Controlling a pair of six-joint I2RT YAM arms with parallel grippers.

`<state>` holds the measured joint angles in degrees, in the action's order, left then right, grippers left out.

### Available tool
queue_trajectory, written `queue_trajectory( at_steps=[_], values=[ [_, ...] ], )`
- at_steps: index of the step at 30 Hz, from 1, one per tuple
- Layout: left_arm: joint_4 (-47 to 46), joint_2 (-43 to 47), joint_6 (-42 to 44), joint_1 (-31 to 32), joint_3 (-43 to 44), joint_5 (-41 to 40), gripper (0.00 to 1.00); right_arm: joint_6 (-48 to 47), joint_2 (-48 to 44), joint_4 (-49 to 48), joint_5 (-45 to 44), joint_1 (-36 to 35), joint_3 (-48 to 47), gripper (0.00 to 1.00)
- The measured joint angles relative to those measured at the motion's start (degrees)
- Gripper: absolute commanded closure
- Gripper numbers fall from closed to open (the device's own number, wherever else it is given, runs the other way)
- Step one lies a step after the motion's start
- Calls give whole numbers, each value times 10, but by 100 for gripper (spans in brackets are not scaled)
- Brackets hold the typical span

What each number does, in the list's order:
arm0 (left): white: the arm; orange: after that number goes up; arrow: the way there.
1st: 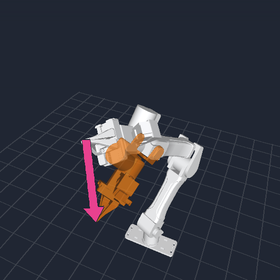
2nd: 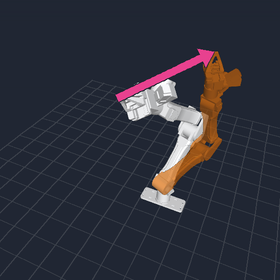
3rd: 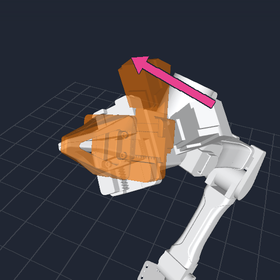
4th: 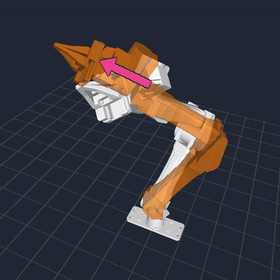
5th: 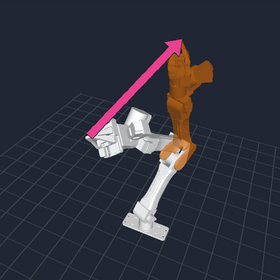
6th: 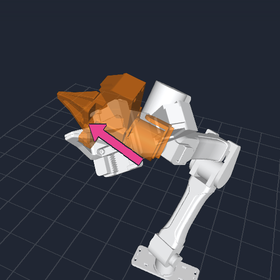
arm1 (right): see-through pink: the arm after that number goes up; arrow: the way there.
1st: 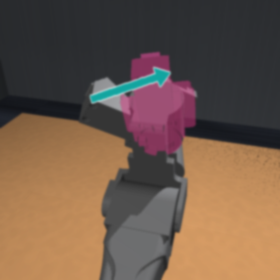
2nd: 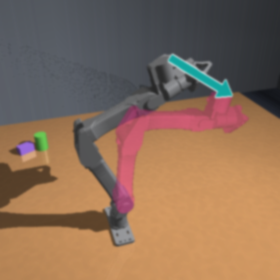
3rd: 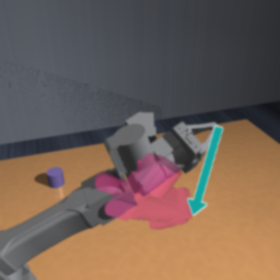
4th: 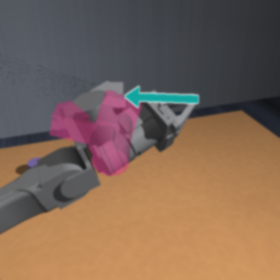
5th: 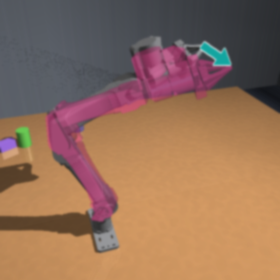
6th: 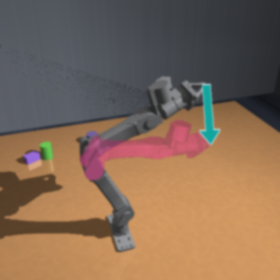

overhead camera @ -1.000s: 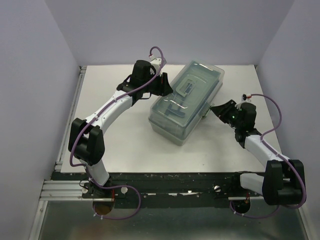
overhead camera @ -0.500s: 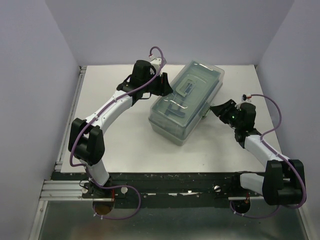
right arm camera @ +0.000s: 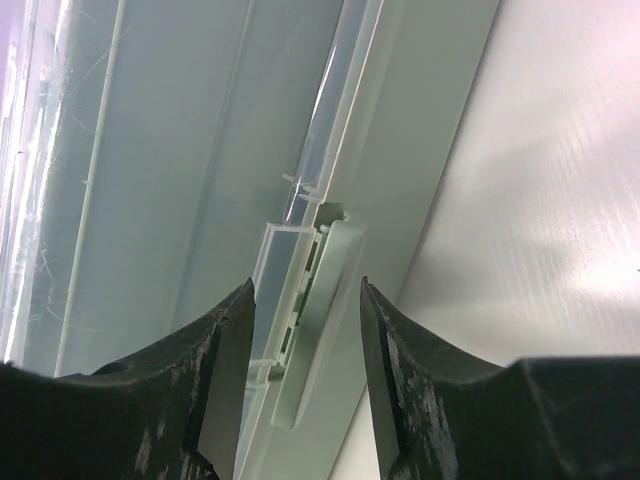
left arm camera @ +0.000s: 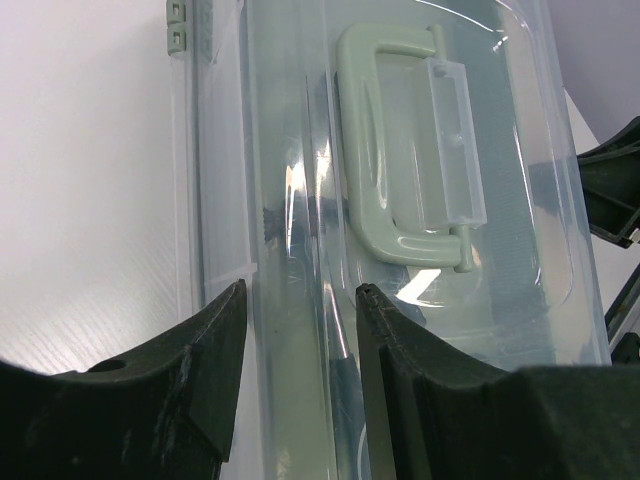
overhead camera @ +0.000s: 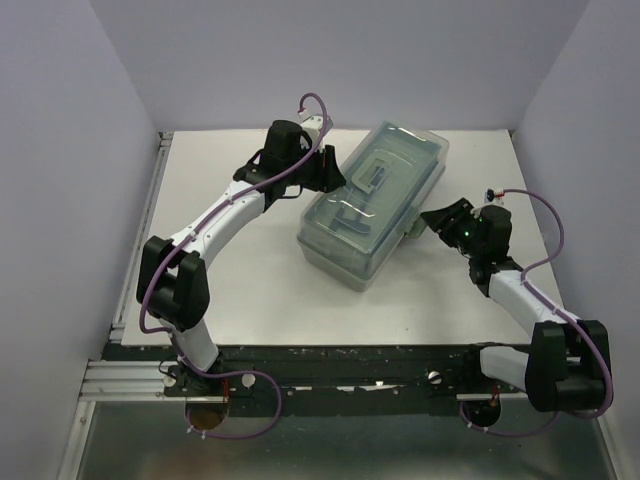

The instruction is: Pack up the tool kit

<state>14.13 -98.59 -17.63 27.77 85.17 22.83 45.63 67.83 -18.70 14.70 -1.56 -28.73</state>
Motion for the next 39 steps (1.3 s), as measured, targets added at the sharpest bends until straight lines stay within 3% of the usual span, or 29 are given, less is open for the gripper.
queue_trajectory(
  at_steps=[9,27,39],
  values=[
    [0,0,0,0,0,0,56,7,0,0,-3,0,0,59],
    [0,0,2,1,0,0,57,8,13,20,-5,-4,0,66],
    [0,0,2,1,0,0,57,14,4,45,-19,-7,0,84]
  ],
)
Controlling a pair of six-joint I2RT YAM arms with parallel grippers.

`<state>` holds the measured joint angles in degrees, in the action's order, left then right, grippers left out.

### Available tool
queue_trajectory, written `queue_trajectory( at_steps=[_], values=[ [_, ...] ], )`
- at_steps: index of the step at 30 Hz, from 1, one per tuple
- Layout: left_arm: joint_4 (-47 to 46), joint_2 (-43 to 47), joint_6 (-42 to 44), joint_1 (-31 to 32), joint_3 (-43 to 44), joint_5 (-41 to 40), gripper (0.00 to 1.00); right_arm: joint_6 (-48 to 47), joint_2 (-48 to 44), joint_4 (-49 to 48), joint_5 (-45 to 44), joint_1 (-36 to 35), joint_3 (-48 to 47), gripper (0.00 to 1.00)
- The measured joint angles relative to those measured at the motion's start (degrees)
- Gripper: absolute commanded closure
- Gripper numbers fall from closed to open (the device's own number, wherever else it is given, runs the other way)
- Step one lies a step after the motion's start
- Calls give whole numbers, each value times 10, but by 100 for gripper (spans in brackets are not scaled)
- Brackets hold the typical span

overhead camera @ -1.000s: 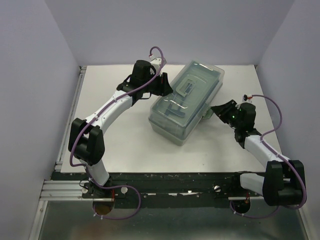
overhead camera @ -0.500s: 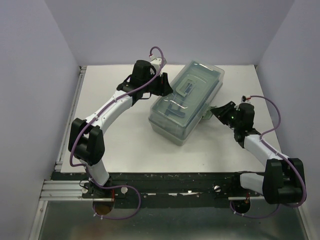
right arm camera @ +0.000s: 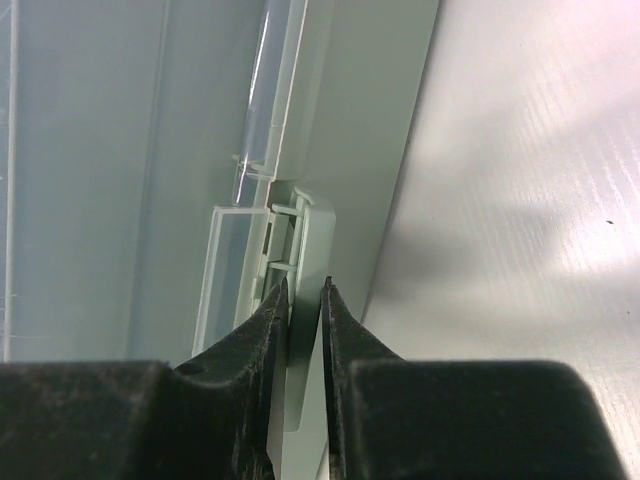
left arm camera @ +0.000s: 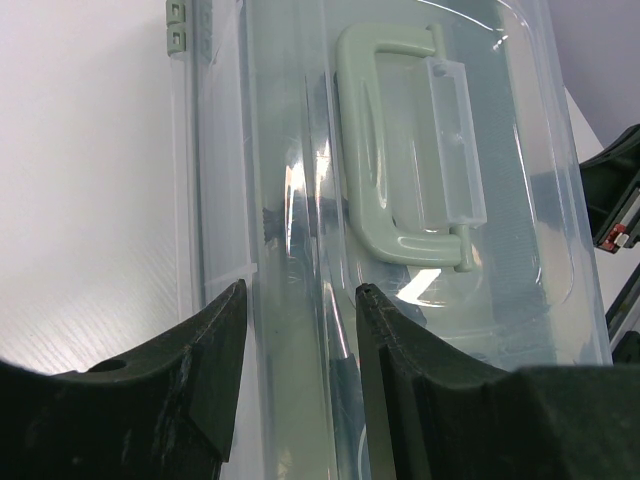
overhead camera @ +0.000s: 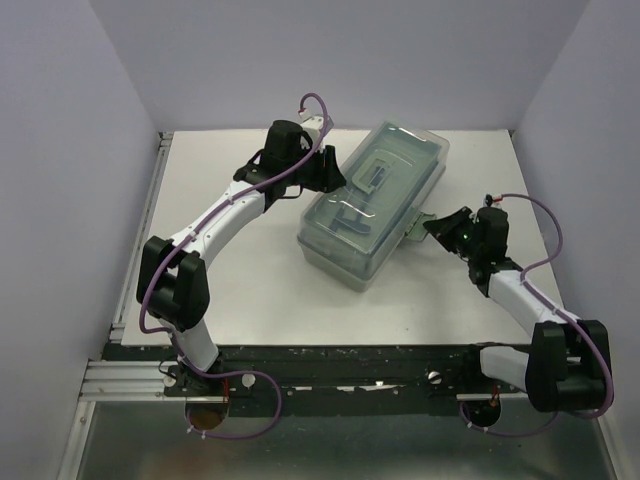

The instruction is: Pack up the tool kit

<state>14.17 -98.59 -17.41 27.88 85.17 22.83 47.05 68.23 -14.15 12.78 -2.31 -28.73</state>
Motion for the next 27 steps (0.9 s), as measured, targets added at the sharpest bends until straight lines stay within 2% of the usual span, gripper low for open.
queue_trajectory(
  at_steps=[7,27],
  values=[
    [0,0,0,2,0,0,58,1,-15,23,-8,-1,-5,89],
    [2,0,0,7,0,0,59,9,-24,83,-30,-8,-41,88]
  ],
)
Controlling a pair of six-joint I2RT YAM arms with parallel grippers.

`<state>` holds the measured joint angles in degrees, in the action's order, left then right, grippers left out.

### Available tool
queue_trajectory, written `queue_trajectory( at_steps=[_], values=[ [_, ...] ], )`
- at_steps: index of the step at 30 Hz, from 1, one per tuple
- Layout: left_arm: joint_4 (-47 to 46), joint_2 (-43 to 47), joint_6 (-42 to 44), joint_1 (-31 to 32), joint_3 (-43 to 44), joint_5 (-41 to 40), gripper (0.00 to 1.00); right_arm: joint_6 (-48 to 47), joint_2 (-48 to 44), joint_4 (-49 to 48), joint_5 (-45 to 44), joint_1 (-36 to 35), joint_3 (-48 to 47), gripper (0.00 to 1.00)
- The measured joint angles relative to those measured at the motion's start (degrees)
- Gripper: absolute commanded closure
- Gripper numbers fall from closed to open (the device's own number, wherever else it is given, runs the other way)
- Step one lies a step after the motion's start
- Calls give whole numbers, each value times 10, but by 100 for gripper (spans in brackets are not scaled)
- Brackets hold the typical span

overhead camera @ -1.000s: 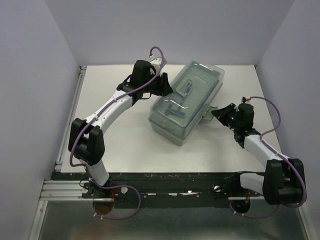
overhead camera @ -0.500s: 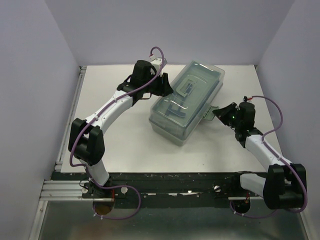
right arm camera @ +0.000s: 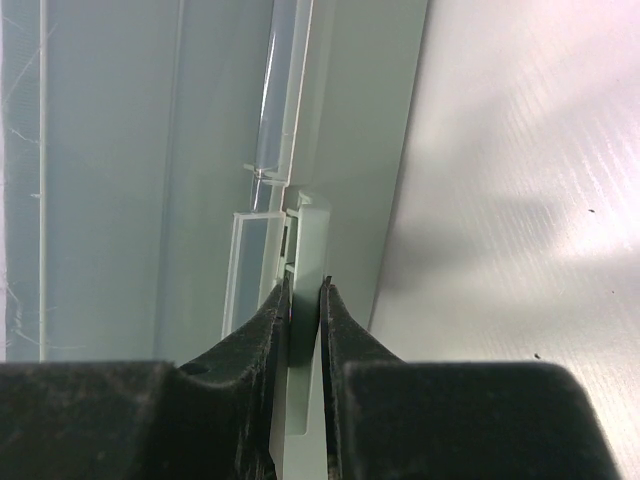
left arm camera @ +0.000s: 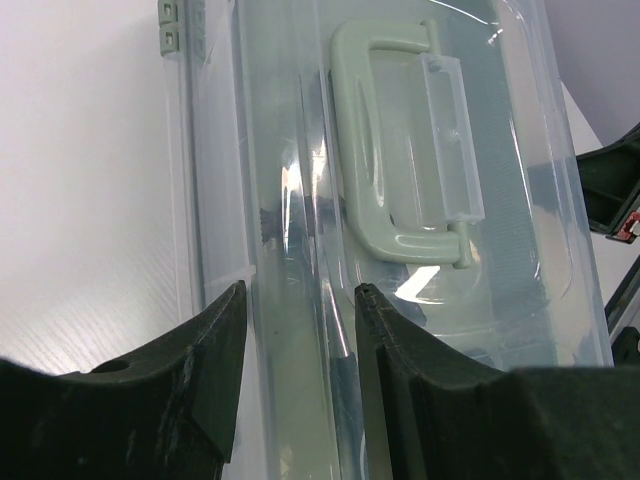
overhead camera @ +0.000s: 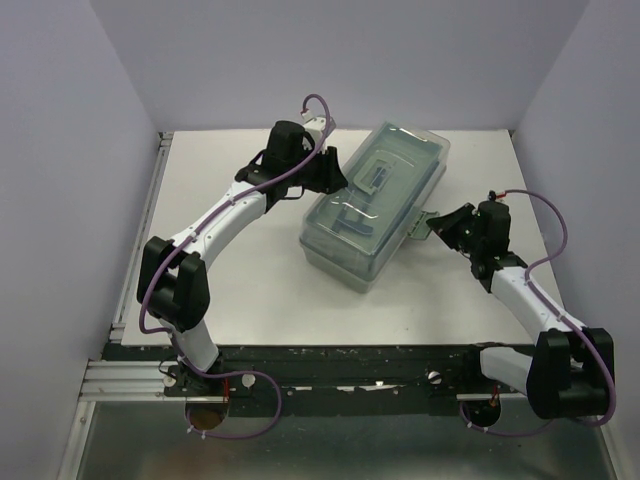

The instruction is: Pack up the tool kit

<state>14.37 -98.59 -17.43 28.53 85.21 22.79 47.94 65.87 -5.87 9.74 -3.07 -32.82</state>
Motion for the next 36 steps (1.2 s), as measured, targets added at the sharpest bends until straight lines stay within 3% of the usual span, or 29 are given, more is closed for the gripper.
queue_trajectory(
  at_steps=[9,17,26,31,36],
  values=[
    [1,0,0,3,1,-3,59,2,0,14,-11,-5,-9,84],
    [3,0,0,7,2,-9,60,10,3,11,-16,-8,-10,73],
    [2,0,-1,10,2,-16,60,22,15,-26,-16,-13,-11,70],
    [2,0,-1,11,2,-18,60,32,24,-48,-14,-15,-11,61],
    [2,0,-2,12,2,-19,61,46,36,-97,-2,-26,-12,59]
  ],
)
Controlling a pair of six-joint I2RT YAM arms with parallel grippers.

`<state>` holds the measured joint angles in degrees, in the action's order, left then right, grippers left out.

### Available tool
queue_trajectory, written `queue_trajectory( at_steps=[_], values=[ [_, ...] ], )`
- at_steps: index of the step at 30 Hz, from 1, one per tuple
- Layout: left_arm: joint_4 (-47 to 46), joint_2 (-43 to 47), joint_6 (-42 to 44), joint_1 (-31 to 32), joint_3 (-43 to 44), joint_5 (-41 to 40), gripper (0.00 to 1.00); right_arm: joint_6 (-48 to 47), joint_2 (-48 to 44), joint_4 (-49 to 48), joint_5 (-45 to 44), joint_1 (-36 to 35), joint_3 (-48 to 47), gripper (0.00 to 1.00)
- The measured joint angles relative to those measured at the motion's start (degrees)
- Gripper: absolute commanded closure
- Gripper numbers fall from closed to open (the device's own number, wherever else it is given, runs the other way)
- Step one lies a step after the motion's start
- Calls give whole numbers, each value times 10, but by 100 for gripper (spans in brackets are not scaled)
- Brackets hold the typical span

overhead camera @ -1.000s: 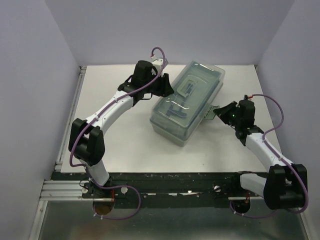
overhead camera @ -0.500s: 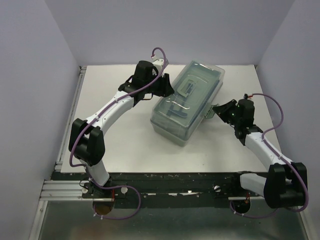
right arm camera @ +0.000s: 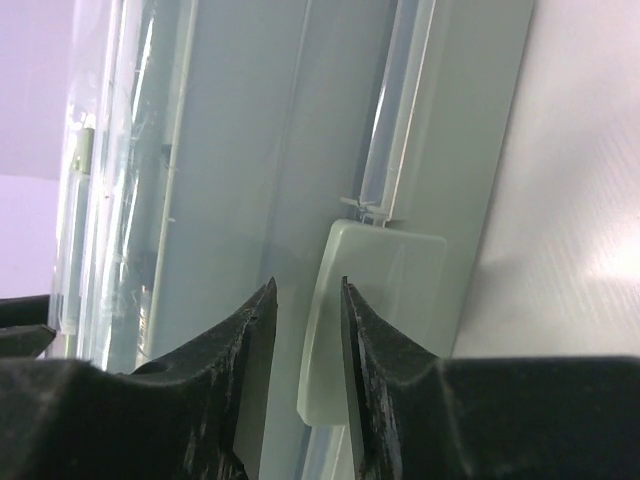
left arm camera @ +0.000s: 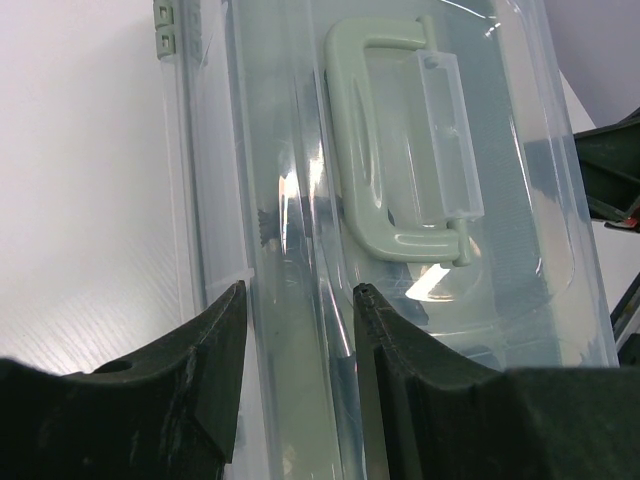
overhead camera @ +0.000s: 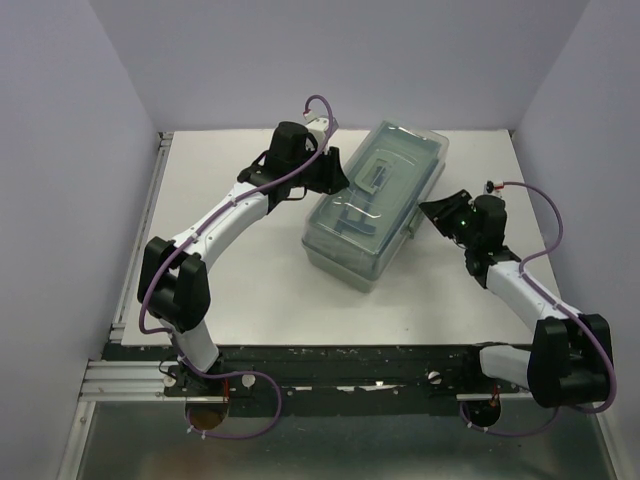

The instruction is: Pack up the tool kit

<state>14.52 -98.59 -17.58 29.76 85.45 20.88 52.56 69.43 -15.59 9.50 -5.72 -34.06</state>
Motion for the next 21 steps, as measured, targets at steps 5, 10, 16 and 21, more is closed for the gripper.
queue_trajectory(
  at_steps=[5,10,16,21],
  values=[
    [0,0,0,0,0,-1,61,6,9,-19,-1,2,0,59],
    [0,0,0,0,0,-1,61,12,21,-37,-11,2,4,52],
    [0,0,0,0,0,-2,61,20,24,-48,-26,2,17,45],
    [0,0,0,1,0,-2,61,18,11,-45,-38,2,22,39]
  ],
)
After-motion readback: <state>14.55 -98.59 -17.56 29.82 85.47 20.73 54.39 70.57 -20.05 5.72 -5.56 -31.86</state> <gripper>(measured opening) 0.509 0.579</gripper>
